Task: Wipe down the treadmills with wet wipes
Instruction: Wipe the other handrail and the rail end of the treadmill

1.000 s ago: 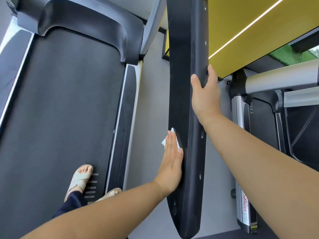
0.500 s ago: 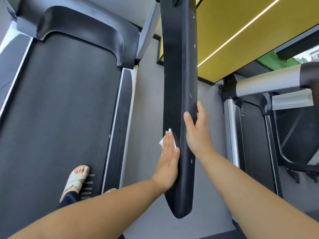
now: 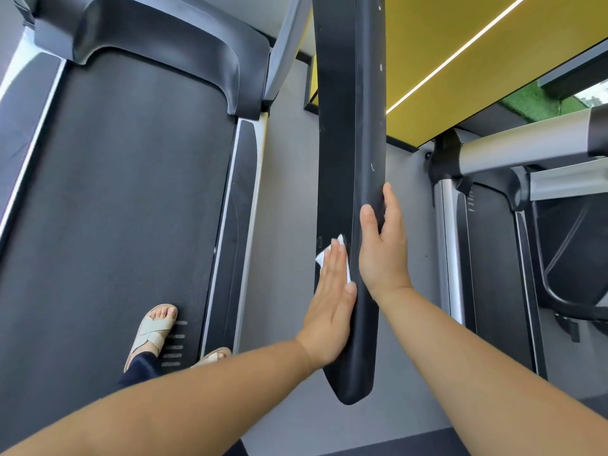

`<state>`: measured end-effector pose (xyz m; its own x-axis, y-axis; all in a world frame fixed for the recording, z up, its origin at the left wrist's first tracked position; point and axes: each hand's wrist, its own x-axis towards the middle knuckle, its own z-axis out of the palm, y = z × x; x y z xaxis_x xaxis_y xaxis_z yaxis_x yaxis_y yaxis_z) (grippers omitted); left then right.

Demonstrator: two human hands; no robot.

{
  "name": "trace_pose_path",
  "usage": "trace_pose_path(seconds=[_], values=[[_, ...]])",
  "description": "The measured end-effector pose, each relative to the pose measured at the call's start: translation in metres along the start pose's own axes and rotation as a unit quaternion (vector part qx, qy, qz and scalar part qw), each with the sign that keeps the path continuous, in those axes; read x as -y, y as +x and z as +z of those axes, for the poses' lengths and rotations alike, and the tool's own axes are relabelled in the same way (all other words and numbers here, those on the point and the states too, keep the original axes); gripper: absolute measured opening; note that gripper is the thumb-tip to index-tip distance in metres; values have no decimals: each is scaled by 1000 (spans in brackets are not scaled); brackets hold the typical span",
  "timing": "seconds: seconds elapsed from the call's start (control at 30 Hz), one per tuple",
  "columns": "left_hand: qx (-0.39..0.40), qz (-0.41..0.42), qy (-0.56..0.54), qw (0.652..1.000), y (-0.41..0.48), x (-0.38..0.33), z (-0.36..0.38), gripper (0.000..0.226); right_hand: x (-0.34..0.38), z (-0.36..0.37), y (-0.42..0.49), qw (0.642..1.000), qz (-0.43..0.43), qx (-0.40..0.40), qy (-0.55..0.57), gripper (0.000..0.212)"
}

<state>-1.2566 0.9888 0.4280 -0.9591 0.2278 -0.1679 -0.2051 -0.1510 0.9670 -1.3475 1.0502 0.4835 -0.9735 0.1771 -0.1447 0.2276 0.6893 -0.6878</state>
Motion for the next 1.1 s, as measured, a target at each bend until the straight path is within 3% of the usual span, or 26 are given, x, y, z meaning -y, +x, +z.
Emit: trace_pose_path(seconds=[0.13,0.37,0.53,0.83,1.1], values=[[13,19,16,1000,-22,6,6,60,1,-1,-1,1000,3,1,5,51],[-15,34,26,999,20,-4,-4,60,1,1,0,1000,2,-10,8,50],[19,39,17,999,-30,7,8,57,0,0,-1,1000,3,-7,19,49],[-27,-30,-3,999,14,-1,-1,55,0,1,-1,1000,4,-14,21,49],[-11,-79,-41,996,-32,20,14,48,1,0,-2,1000,5,-5,29,48]])
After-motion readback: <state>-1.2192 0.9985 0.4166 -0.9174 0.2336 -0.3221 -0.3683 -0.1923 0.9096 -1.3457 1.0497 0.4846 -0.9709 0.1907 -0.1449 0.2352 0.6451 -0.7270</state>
